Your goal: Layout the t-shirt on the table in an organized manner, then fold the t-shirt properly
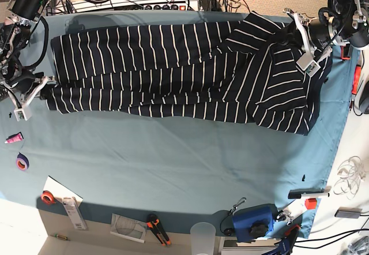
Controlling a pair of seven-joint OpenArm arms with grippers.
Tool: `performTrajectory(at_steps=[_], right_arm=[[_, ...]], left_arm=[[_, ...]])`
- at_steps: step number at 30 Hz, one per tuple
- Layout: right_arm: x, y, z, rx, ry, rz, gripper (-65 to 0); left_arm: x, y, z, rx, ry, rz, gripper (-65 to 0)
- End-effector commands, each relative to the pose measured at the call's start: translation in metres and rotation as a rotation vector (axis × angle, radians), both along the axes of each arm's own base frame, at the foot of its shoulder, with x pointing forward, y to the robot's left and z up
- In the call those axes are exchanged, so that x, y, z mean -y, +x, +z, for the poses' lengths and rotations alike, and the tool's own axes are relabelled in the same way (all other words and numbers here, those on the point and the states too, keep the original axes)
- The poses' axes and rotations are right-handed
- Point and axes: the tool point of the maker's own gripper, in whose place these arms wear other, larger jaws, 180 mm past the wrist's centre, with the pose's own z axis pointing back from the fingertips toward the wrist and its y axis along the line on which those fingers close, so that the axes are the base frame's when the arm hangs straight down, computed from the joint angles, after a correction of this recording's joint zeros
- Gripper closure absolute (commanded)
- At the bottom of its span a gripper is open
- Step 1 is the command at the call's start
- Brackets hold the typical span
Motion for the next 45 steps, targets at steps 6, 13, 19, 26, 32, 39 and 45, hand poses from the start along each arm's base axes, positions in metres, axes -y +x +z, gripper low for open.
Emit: performTrajectory(at_steps=[6,13,19,26,32,39,45], right_arm=[[-0.010,0.008,0.021,0.046,0.074,0.033,0.0],[-0.011,-0.010,0.007,-0.057,0.075,0.038,0.0],[-0.010,-0.020,-0.001,-0.098,0.070,0.037,0.0],[-0.011,-0.014,0.003,-0.055,0.077,0.036,0.0],[-0.020,0.006,0.021,0.092,0.143,0.043,0.0],[-0.046,-0.005,0.021,0.031,0.286,0.103,0.0],[-0.044,-0.017,0.011,-0.040,0.265,0.104,0.0]], left_arm=[[0.000,0.001,0.007,0.017,0.001,-0.011,0.0],[0.011,-0.011,0.020,0.051,0.012,-0.061,0.0],[0.009,-0.017,0.018,0.050,0.056,-0.069,0.0],[-0.003,-0.009,0.014,0.061,0.113,-0.009,0.0],[-0.014,-0.005,0.017,0.072,0.133,0.028,0.0],[-0.036,0.004,0.035,0.123,0.115,0.112,0.0],[-0.036,-0.008,0.031,0.089,0.104,0.115,0.0]])
